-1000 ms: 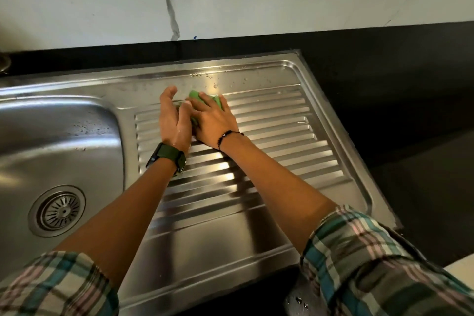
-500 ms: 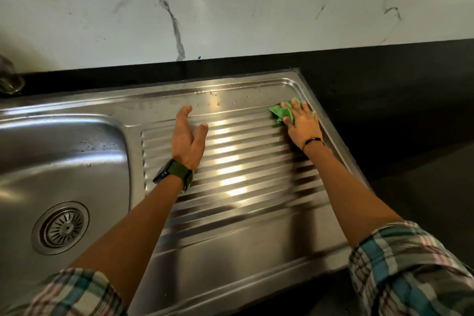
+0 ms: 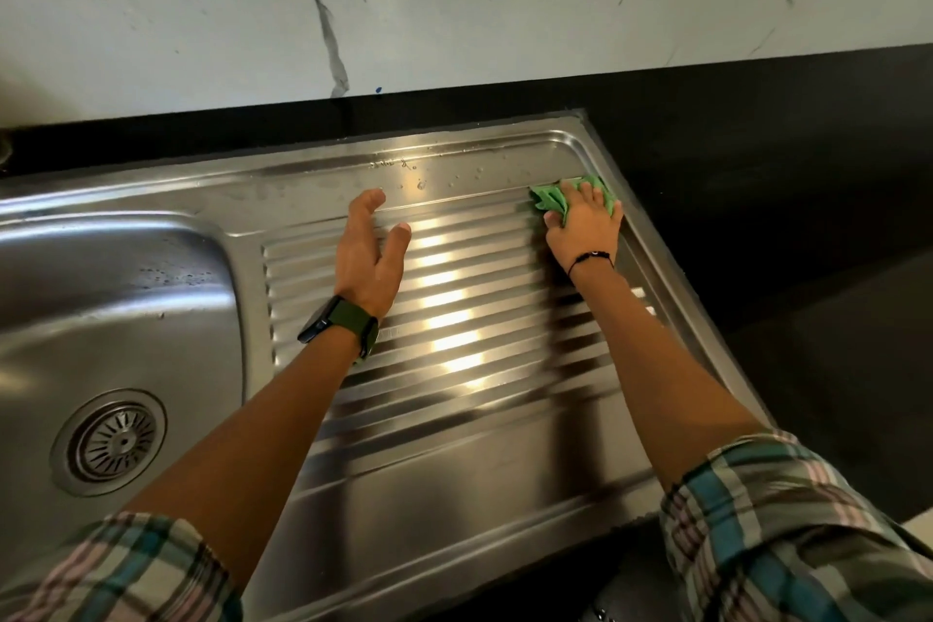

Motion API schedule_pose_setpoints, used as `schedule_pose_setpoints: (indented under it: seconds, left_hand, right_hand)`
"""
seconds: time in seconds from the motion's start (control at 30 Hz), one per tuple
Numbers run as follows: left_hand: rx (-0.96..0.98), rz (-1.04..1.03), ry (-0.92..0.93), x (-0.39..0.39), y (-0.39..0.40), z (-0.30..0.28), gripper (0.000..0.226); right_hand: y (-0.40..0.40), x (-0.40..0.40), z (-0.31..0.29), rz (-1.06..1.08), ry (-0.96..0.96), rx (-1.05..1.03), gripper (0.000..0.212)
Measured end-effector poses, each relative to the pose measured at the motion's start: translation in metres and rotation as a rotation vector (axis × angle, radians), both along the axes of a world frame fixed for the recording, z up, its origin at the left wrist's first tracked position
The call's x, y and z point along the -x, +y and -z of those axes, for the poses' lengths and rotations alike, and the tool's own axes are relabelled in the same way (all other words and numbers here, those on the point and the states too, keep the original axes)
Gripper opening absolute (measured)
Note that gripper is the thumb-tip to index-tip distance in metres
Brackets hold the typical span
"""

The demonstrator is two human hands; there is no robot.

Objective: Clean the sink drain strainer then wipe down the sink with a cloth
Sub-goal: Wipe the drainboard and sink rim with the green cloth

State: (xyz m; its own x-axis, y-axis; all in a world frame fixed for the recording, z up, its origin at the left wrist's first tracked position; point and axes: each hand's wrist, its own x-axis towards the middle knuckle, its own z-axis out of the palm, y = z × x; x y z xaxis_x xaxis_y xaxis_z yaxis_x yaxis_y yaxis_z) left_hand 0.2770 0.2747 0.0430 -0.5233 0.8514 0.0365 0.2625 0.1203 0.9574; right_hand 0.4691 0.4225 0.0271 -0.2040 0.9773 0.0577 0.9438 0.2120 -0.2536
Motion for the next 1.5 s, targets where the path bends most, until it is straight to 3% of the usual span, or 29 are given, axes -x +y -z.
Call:
schedule_pose_setpoints:
  seconds: [0.23, 0.4, 0.5, 0.6, 0.67, 0.77, 0.9, 1.13, 1.3, 1.4, 1.5]
  left_hand:
    - [-0.001, 0.017, 0.02, 0.0, 0.003, 0.004, 0.058]
    - [-0.005, 0.027, 0.05, -0.001, 0.005, 0.007, 0.054]
    - [-0.014, 0.031, 0.036, 0.001, 0.005, 0.009, 0.05]
    - [-0.02, 0.026, -0.01, 0.003, 0.003, 0.008, 0.056]
    - [-0.026, 0.026, -0.024, 0.004, 0.002, 0.008, 0.056]
    - [-0.034, 0.034, -0.028, 0.004, 0.003, 0.009, 0.046]
    - [-0.041, 0.022, -0.04, 0.006, 0.003, 0.011, 0.049]
    - [-0.071, 0.001, -0.081, 0.005, 0.007, 0.011, 0.052]
    - [-0.082, 0.026, -0.103, 0.004, 0.006, 0.01, 0.053]
    - [-0.085, 0.01, -0.147, 0.006, 0.005, 0.007, 0.055]
    - [-0.119, -0.029, -0.248, 0.012, -0.002, 0.003, 0.057]
  right_hand:
    - [-0.029, 0.036, -0.005, -0.068, -0.049, 0.019, 0.046]
    - [-0.077, 0.079, -0.003, -0.261, 0.01, 0.0, 0.053]
    - [-0.092, 0.085, -0.008, -0.33, 0.281, 0.03, 0.045]
    - [-0.086, 0.063, -0.022, -0.211, 0.633, 0.087, 0.034]
    - [-0.069, 0.039, -0.028, -0.079, 0.716, 0.009, 0.027]
    - [-0.032, 0.004, -0.028, 0.066, 0.628, -0.001, 0.027]
    - [-0.009, -0.003, -0.008, 0.042, 0.325, 0.063, 0.055]
    - [-0.011, 0.029, -0.002, 0.282, 0.268, -0.065, 0.041]
    - [-0.055, 0.082, -0.001, 0.149, 0.159, 0.037, 0.05]
    - [-0.099, 0.131, 0.001, -0.034, 0.173, 0.0, 0.038]
    - [-0.123, 0.149, -0.009, -0.208, 0.377, 0.092, 0.027]
